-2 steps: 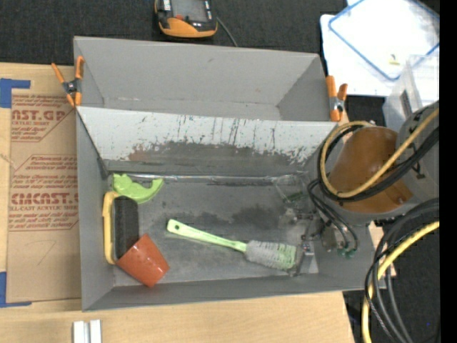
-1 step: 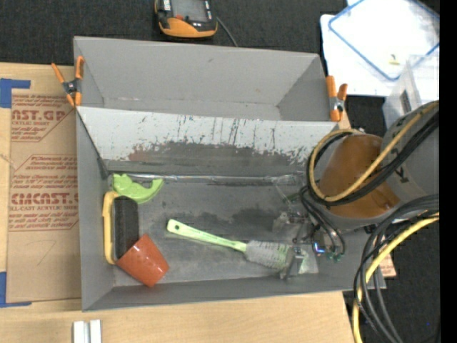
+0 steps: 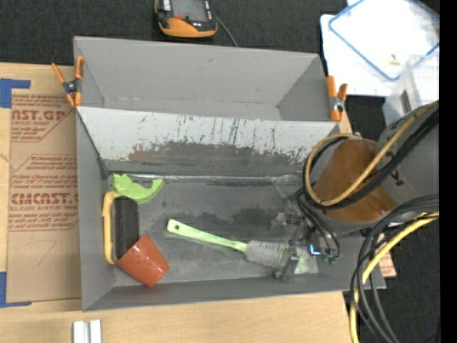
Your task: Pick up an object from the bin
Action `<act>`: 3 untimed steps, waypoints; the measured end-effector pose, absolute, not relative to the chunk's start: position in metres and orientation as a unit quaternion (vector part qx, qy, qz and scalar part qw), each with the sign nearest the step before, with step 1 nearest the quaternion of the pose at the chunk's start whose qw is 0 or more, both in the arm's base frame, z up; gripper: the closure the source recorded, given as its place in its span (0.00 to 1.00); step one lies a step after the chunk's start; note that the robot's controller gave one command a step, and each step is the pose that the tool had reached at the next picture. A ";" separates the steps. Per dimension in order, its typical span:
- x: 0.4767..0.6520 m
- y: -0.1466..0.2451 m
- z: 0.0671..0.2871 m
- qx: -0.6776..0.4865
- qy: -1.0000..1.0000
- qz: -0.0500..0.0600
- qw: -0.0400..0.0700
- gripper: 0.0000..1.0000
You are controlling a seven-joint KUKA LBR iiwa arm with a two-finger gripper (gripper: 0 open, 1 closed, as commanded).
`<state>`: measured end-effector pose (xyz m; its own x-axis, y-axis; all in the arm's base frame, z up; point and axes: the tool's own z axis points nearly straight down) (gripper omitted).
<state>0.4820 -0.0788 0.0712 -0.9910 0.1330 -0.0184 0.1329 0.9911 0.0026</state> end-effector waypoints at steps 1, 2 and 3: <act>0.483 -0.082 0.077 0.060 0.998 0.001 0.003 1.00; 0.483 -0.082 0.077 0.060 0.998 0.001 0.003 1.00; 0.480 -0.081 0.101 0.060 0.998 0.002 -0.003 1.00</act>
Offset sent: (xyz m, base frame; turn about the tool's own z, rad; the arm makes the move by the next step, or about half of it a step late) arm 0.0000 0.0000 0.0000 0.0000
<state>0.4801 -0.0812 0.1007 -0.9928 0.1195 0.0072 0.1196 0.9928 0.0034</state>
